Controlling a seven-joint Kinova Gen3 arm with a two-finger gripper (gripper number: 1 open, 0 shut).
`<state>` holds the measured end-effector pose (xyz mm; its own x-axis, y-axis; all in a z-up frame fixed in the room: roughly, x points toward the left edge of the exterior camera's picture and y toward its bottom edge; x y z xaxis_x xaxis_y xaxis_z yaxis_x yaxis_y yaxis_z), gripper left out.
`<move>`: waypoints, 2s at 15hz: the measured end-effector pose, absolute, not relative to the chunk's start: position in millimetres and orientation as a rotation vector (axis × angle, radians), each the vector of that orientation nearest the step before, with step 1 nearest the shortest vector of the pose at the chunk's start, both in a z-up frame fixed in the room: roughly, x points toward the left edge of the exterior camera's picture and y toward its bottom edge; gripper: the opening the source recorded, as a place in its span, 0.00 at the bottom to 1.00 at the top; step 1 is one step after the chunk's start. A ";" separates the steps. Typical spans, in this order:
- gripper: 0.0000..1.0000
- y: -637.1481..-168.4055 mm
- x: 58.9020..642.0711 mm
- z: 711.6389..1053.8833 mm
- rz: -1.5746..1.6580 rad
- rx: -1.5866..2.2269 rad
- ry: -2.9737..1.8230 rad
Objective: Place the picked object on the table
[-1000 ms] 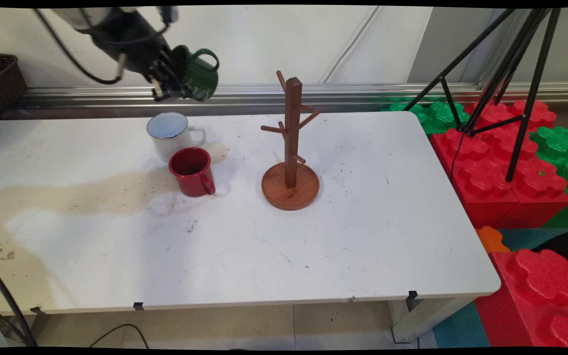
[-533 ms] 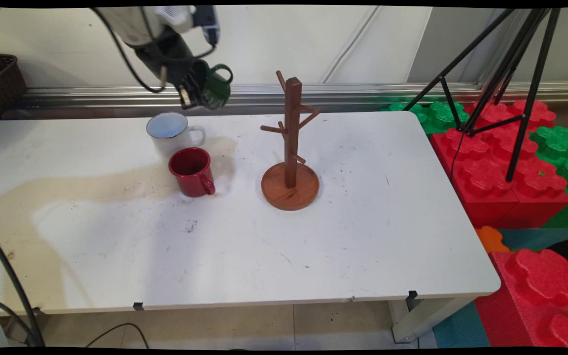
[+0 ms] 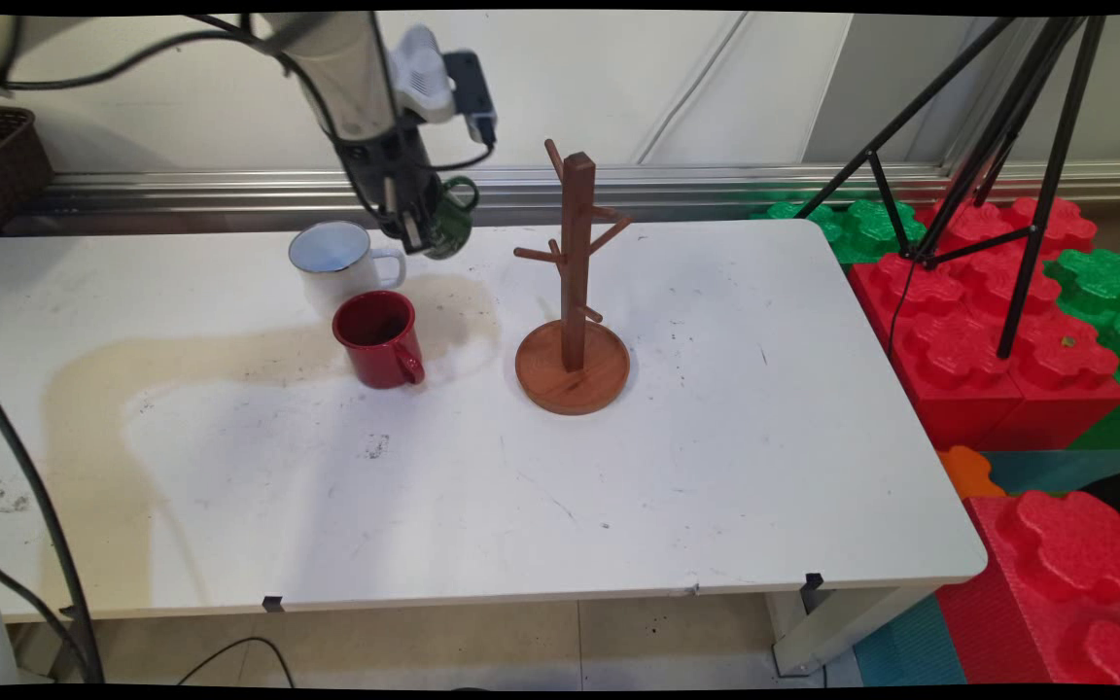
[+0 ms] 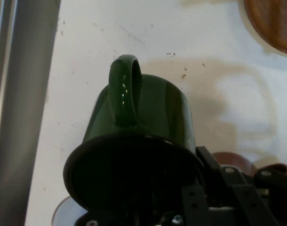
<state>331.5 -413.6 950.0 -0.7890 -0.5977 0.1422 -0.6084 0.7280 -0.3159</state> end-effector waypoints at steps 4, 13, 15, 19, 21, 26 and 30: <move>0.00 -435.4 316.5 924.5 0.489 1.069 -2.911; 0.00 -468.6 299.0 878.0 0.388 1.174 -2.939; 0.00 -474.7 296.2 867.9 0.359 1.188 -2.942; 0.00 -483.9 292.3 853.2 0.322 1.208 -2.952; 0.00 -487.3 290.9 847.9 0.310 1.215 -2.956; 0.00 -496.9 287.6 834.1 0.279 1.236 -2.966; 1.00 -505.3 274.8 827.7 0.271 1.217 -2.977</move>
<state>274.8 -505.3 827.7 -0.7123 -0.7017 -0.0160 -0.6873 0.7019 -0.1870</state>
